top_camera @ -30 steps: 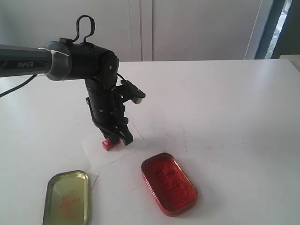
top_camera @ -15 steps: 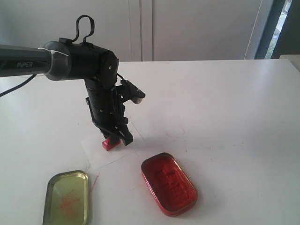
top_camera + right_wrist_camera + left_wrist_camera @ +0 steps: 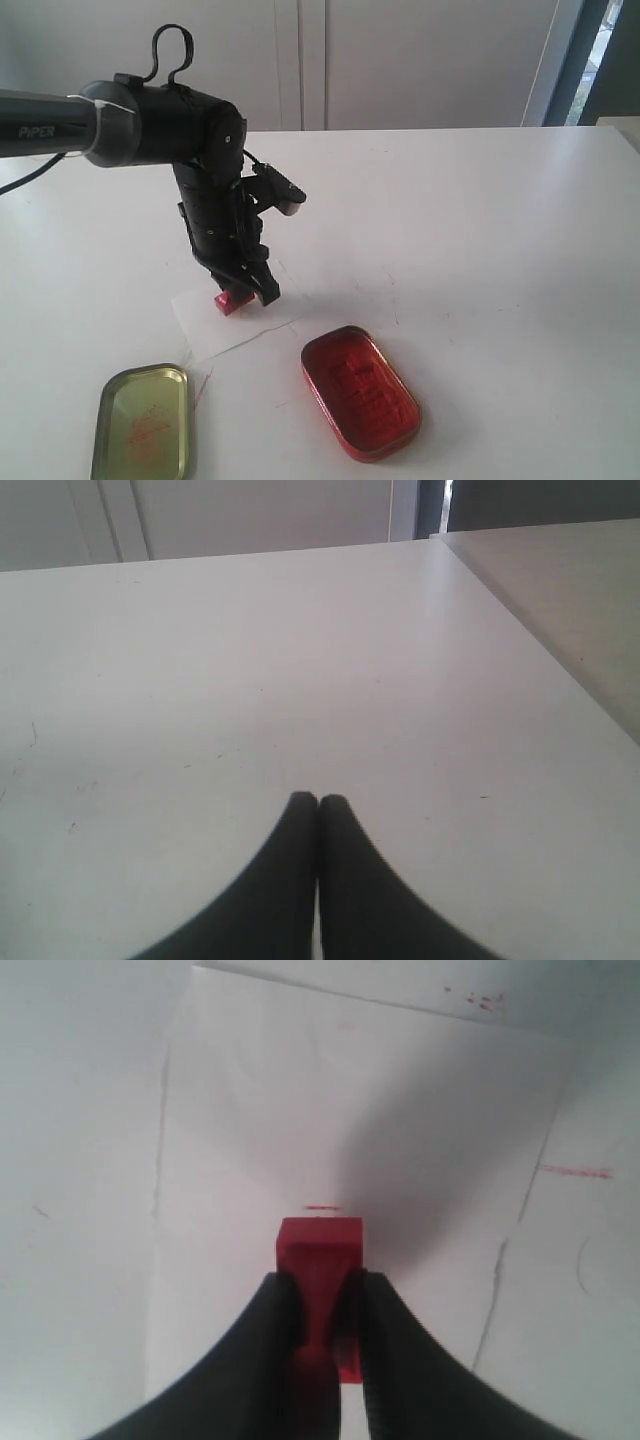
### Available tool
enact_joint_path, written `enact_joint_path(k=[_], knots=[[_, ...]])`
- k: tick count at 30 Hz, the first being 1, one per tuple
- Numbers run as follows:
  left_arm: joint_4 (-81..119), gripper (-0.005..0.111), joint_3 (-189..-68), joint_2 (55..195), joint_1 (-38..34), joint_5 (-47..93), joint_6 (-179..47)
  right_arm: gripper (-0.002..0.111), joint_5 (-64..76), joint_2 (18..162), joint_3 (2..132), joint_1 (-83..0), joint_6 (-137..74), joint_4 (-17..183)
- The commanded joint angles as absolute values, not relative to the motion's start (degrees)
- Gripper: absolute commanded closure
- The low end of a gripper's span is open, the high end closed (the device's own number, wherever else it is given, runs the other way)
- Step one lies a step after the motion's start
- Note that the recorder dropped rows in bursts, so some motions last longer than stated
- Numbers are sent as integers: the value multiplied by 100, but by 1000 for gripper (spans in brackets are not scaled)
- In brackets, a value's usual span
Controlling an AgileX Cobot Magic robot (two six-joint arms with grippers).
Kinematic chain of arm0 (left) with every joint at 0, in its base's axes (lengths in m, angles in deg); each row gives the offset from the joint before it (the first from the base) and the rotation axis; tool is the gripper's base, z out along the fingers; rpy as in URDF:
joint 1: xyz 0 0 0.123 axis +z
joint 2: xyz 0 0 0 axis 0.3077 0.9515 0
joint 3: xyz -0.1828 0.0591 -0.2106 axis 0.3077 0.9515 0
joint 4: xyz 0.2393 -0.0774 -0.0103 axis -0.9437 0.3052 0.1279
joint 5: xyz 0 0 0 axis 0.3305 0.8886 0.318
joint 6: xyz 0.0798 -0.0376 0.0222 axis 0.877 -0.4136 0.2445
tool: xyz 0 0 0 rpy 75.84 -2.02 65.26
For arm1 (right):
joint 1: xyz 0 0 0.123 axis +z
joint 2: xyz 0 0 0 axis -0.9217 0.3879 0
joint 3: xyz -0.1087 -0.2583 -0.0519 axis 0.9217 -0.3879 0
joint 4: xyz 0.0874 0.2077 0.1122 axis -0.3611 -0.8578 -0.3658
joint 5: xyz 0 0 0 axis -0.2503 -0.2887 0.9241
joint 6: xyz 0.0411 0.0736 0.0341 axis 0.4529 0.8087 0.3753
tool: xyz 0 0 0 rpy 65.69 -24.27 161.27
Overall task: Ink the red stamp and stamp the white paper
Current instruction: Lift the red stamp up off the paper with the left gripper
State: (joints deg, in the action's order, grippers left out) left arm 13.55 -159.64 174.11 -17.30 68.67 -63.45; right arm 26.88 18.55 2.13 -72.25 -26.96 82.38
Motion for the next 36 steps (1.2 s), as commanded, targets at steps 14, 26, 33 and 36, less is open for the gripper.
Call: enact_joint_path(k=[14, 26, 33, 36], knots=[[1352, 107, -15989, 16955, -1749, 7108, -6417, 108, 2605, 1827, 181, -7220, -2702, 8282], [1325, 107, -15979, 16878, -1749, 7250, -6611, 108, 2605, 1827, 181, -7220, -2702, 8282], [1313, 107, -15979, 16689, -1758, 7449, -6715, 108, 2605, 1827, 181, -7220, -2702, 8282], [1304, 107, -15979, 16666, -1758, 7597, -6808, 108, 2605, 1827, 181, -7220, -2702, 8282]])
